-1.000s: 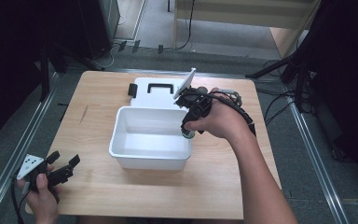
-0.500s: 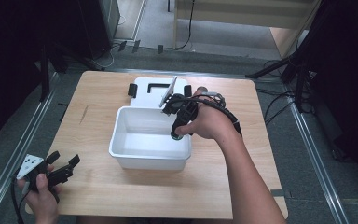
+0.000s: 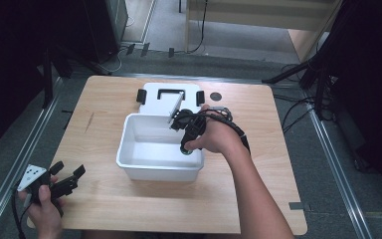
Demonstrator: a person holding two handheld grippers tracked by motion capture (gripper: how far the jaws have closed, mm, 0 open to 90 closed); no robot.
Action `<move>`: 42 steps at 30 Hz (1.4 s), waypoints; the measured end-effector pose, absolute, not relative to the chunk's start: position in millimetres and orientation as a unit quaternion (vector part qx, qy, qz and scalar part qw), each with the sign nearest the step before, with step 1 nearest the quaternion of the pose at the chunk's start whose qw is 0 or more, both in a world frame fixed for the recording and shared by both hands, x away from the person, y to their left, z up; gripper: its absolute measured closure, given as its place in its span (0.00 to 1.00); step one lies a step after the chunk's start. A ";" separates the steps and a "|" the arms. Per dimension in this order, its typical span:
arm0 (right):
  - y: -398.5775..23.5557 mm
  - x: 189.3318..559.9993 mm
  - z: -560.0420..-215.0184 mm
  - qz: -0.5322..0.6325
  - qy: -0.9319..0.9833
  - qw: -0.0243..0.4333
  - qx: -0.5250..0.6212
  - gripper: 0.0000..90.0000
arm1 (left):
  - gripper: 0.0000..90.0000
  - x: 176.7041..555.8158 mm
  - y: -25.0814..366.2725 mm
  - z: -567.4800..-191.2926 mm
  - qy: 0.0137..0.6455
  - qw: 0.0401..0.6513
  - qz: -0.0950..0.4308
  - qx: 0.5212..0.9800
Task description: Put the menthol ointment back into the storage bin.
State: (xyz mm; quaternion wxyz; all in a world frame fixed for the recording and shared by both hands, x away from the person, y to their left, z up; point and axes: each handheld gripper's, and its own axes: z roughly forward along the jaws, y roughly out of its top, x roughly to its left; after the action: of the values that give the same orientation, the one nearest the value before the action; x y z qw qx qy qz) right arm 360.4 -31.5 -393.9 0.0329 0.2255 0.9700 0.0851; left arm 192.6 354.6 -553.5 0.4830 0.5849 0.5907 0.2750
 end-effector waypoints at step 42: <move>-3.7 355.6 -444.9 0.049 0.982 0.010 0.183 0.57 | 0.16 193.1 354.7 -553.5 0.592 0.481 0.273 0.586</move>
State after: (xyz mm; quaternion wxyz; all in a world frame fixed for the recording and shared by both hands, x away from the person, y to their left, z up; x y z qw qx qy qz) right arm 355.6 -3.7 -444.9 0.0096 0.1826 0.9819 0.0489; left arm 193.1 354.7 -553.5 0.4812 0.5858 0.5923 0.2730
